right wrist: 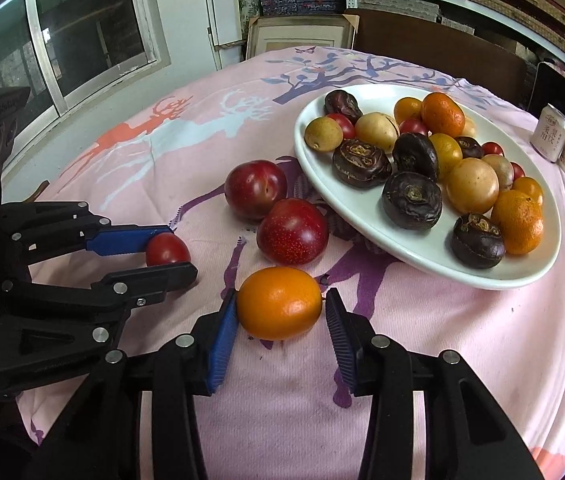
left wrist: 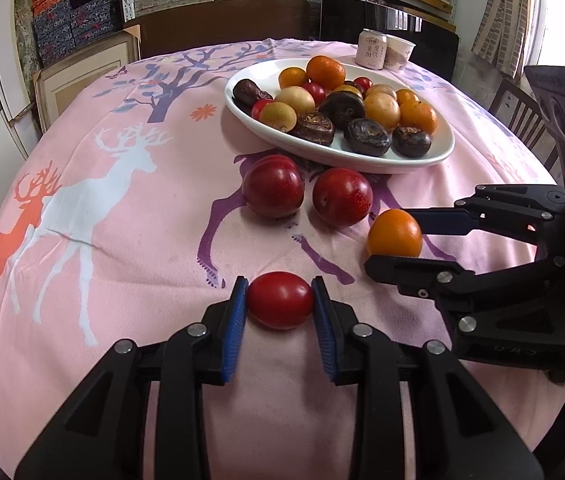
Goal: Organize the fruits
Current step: 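Grasp an orange with the right tool while the left tool holds the tomato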
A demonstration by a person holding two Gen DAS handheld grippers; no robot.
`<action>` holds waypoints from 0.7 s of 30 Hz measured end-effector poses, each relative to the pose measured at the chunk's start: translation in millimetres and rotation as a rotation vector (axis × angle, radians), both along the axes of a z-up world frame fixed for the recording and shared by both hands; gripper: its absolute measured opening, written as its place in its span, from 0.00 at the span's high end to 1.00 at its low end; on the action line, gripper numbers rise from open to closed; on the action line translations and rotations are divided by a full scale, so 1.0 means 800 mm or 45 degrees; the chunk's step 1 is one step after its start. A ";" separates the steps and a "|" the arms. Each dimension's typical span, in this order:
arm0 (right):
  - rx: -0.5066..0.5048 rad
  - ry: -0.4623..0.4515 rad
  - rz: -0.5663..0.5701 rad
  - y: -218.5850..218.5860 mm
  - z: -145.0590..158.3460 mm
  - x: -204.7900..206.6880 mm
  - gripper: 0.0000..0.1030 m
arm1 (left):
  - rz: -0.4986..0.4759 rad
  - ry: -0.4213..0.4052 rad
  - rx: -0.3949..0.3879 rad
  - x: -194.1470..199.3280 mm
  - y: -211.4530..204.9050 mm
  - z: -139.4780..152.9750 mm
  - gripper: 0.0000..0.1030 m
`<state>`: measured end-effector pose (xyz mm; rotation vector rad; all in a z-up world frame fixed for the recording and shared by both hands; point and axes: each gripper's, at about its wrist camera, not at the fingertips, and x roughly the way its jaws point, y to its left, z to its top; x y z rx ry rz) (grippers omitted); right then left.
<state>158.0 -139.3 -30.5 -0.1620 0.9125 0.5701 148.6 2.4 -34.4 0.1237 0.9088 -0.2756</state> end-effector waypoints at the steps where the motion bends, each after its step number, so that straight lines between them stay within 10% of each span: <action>1: 0.005 0.002 -0.001 -0.001 0.000 0.000 0.57 | 0.000 0.000 0.002 0.000 0.000 0.000 0.70; 21: 0.143 0.022 -0.060 -0.048 0.008 -0.026 0.57 | -0.006 -0.001 0.006 -0.003 -0.003 0.000 0.70</action>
